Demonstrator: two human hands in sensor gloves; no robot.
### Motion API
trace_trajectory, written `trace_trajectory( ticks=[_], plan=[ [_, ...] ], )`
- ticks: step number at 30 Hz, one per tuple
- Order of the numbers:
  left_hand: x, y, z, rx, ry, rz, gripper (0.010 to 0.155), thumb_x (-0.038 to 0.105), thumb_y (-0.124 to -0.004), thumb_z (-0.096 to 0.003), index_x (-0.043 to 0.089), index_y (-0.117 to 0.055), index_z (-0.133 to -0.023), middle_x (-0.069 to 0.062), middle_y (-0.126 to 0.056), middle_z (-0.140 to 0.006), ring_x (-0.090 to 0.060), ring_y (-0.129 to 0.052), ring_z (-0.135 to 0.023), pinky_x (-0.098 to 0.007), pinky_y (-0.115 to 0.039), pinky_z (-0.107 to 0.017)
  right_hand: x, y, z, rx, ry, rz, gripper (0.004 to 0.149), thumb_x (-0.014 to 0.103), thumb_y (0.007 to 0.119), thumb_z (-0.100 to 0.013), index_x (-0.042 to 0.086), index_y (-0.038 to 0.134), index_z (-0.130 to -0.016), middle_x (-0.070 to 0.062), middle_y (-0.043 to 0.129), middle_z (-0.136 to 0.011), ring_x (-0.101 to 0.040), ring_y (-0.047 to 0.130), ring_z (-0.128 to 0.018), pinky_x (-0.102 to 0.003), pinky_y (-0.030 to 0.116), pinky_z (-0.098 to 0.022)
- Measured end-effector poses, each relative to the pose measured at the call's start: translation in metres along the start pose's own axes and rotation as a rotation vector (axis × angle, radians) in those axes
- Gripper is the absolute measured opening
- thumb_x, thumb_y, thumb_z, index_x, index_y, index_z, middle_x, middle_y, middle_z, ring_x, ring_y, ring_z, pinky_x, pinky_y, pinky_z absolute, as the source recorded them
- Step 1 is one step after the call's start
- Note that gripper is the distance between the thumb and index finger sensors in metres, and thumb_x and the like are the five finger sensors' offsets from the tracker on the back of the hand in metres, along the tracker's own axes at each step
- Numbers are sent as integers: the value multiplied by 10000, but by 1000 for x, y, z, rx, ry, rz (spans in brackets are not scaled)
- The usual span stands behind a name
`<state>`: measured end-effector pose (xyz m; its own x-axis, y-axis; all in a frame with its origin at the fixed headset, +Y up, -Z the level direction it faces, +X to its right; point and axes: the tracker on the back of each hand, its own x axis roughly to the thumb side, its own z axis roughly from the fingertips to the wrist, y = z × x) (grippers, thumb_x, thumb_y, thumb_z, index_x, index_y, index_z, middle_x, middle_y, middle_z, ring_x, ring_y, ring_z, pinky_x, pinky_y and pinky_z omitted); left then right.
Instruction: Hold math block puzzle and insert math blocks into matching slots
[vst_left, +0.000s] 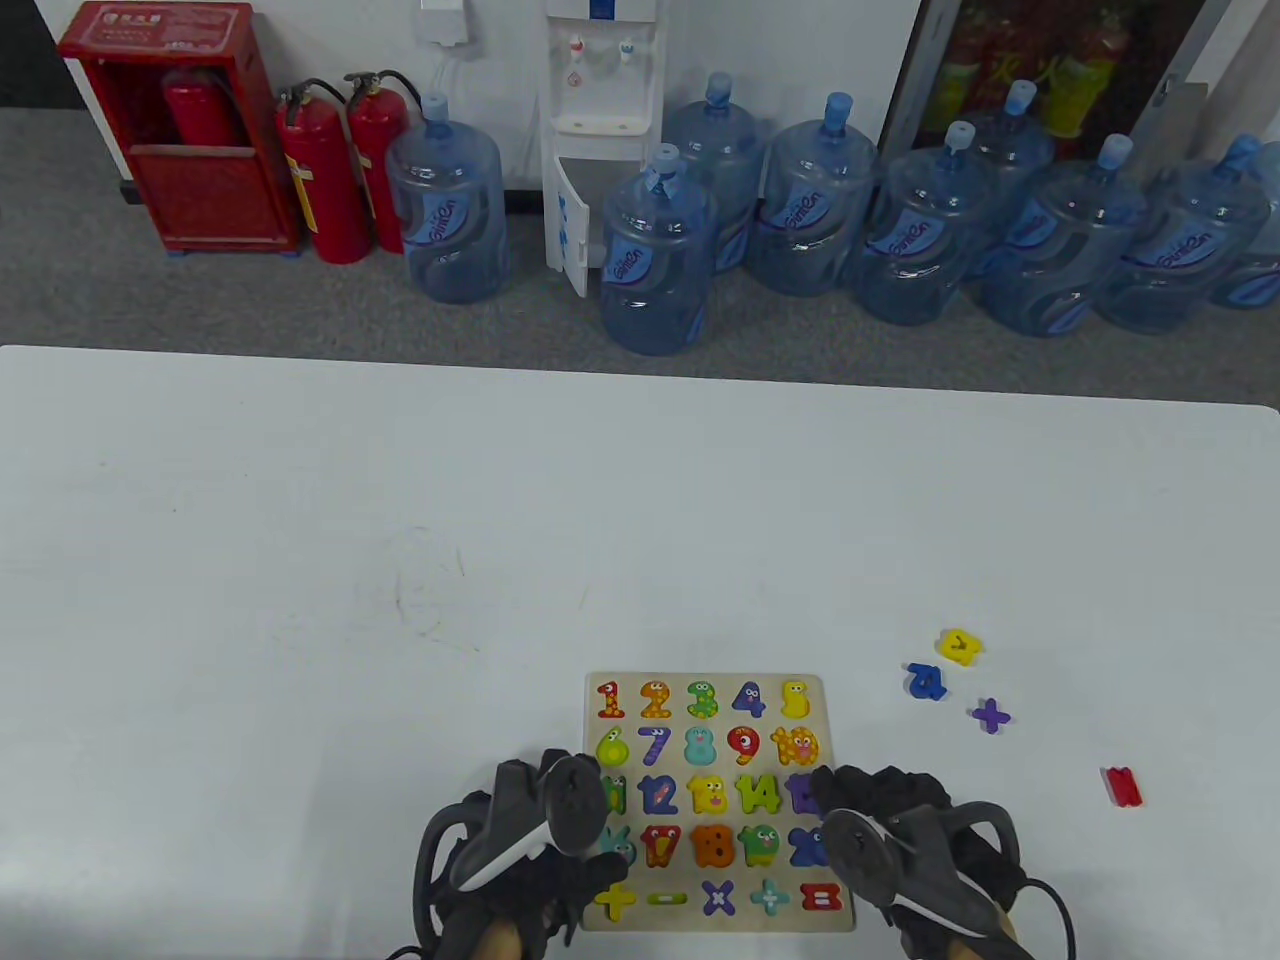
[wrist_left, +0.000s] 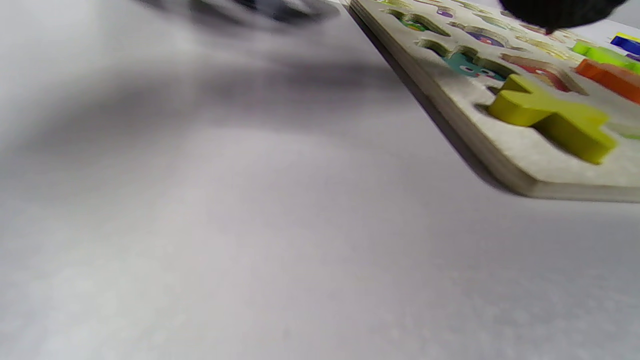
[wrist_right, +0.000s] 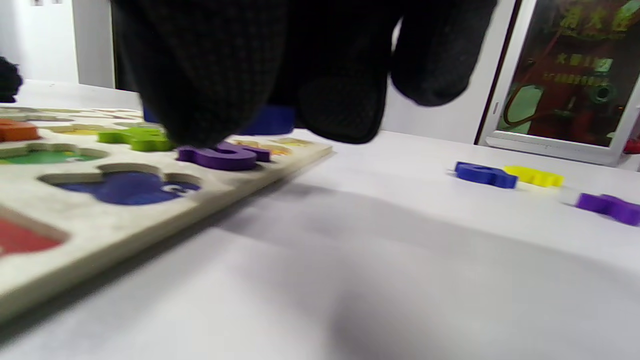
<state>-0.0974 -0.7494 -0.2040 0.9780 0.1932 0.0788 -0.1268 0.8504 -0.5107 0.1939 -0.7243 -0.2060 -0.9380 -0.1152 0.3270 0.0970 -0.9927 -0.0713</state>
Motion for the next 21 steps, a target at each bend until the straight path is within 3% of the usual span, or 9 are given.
trace_trajectory(
  ticks=[10,21],
  plan=[
    [0,0,0,-3,1,1,871,631,-656,-352,308,-272,-1063,25,-224,-1132,-445,-271,-1081,-716,-405,-733,15,5,-2,65,-65,21,611,287,883,-239,319,760,-838,44,826,-868,-162,906,-709,-419,746,-615],
    [0,0,0,-4,3,1,870,631,-656,-352,310,-271,-1063,26,-224,-1132,-443,-268,-1081,-714,-403,-735,21,6,-3,58,-82,35,625,314,895,-221,321,765,-833,45,831,-862,-161,908,-703,-419,744,-619]
  ],
)
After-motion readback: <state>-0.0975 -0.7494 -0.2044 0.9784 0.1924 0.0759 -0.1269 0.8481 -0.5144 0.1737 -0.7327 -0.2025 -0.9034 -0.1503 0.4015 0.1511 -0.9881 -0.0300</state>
